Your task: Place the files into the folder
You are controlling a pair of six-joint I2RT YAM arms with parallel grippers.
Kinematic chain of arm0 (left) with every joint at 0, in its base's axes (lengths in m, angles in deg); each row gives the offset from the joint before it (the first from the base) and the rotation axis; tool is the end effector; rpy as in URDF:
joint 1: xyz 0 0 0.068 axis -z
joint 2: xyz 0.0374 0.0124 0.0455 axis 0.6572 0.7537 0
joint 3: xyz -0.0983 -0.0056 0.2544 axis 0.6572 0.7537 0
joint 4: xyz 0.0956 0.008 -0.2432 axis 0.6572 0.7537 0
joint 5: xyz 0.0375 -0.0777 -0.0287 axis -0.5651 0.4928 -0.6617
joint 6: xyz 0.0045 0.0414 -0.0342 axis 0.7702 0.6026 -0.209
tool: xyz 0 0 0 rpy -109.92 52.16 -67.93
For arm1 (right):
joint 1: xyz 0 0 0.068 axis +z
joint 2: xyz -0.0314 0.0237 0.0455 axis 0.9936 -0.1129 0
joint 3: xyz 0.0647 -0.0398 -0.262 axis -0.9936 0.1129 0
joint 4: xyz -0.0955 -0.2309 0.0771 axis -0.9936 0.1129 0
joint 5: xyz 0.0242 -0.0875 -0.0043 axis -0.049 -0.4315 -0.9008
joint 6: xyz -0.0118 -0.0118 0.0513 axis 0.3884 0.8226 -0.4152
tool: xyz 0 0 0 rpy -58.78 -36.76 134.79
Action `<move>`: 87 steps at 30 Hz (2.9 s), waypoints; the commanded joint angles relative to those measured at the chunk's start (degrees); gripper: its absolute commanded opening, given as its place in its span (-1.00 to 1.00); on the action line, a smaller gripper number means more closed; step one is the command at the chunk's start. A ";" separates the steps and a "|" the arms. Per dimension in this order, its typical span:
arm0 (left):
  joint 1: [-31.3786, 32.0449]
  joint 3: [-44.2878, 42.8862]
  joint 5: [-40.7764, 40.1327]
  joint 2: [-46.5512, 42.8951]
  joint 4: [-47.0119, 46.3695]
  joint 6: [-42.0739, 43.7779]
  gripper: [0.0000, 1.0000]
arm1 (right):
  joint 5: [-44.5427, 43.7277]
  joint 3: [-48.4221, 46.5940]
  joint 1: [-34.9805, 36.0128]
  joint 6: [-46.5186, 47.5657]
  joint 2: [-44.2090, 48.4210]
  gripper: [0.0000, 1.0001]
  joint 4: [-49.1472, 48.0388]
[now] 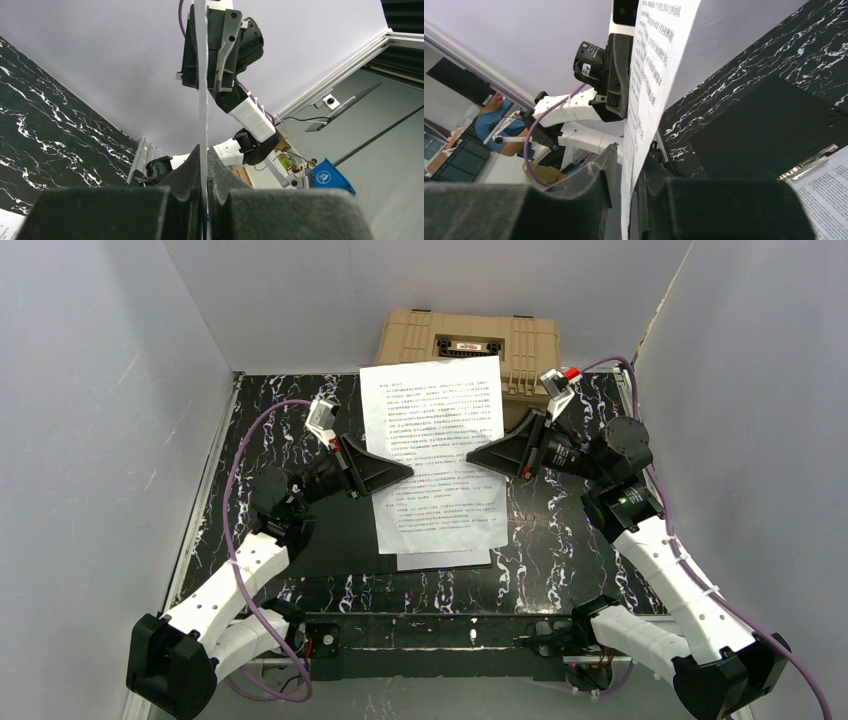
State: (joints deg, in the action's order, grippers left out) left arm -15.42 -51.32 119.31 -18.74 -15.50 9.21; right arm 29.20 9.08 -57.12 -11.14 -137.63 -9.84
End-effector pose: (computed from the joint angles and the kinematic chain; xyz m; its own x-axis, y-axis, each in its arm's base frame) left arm 0.1712 -0.1103 0.3712 -0.6405 -0.4411 -0.6287 0.7426 -0.1470 -0.6534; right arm 0.1718 0.1139 0.4256 -0.5634 0.3285 -0.7581 -0.7807 0.0883 0.6186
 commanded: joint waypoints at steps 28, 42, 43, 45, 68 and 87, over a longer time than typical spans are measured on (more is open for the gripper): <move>-0.23 -8.26 -15.37 -6.63 53.03 24.70 0.48 | -12.89 -3.61 0.30 16.97 1.00 -0.97 26.85; -0.27 -19.85 -36.55 -9.32 86.36 39.20 0.96 | -15.12 1.19 0.27 13.58 -5.16 -0.97 25.92; -0.27 -20.81 -37.86 -9.70 87.91 40.41 0.96 | -15.04 1.75 0.24 12.85 -5.70 -0.97 25.17; -0.26 -22.47 -40.47 -10.64 90.87 42.82 0.96 | -15.04 2.94 0.31 11.37 -6.99 -0.97 23.69; -0.25 -17.73 -47.02 -19.42 90.79 57.05 0.97 | -15.06 9.89 0.38 -5.16 -22.48 -0.97 1.01; -0.27 -14.84 -48.30 -20.61 90.80 58.34 0.96 | -14.09 11.46 0.36 1.55 -35.10 -0.97 0.38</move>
State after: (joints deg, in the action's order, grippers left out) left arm -15.48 -66.73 72.47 -39.07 75.78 66.28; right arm 14.27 19.64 -57.06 -12.91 -170.11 -6.47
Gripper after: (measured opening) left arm 0.981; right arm 0.030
